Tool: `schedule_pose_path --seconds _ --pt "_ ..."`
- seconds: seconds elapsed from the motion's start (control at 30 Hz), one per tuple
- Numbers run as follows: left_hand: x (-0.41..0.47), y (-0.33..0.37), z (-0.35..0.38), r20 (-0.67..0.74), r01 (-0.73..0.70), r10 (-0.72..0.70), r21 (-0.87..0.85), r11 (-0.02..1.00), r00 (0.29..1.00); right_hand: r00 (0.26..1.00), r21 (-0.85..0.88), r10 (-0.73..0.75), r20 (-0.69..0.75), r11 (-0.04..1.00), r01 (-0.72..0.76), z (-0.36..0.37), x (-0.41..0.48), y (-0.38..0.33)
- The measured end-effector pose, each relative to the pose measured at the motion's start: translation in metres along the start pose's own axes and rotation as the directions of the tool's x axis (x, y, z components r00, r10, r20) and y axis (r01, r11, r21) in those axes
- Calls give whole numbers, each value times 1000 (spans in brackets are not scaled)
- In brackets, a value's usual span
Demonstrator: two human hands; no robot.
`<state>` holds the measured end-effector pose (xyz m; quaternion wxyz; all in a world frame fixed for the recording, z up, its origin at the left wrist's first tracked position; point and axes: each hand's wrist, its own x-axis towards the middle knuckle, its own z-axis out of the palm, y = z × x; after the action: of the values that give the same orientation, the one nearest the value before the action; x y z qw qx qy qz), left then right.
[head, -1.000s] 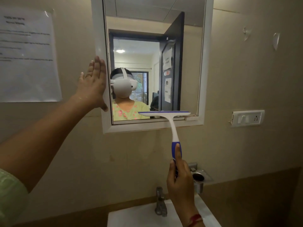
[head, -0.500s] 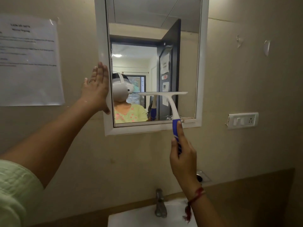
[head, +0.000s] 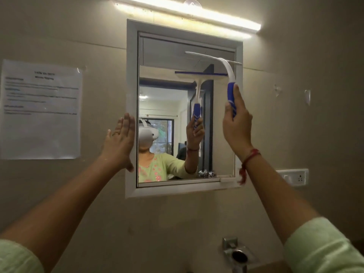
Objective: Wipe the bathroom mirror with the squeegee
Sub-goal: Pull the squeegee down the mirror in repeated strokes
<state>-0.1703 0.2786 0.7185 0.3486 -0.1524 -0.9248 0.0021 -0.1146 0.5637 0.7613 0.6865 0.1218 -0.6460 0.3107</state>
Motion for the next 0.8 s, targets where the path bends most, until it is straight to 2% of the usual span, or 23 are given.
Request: schedule_pose_path --seconds 0.33,0.63,0.8 --pt "1 0 2 -8 -9 9 6 1000 1000 994 -122 -88 62 988 95 22 53 11" --pt "1 1 0 -3 -4 4 46 999 1000 998 -134 -47 32 990 51 36 58 16" --pt "1 -1 0 2 -17 17 45 999 1000 999 -113 -9 35 994 13 32 22 27"
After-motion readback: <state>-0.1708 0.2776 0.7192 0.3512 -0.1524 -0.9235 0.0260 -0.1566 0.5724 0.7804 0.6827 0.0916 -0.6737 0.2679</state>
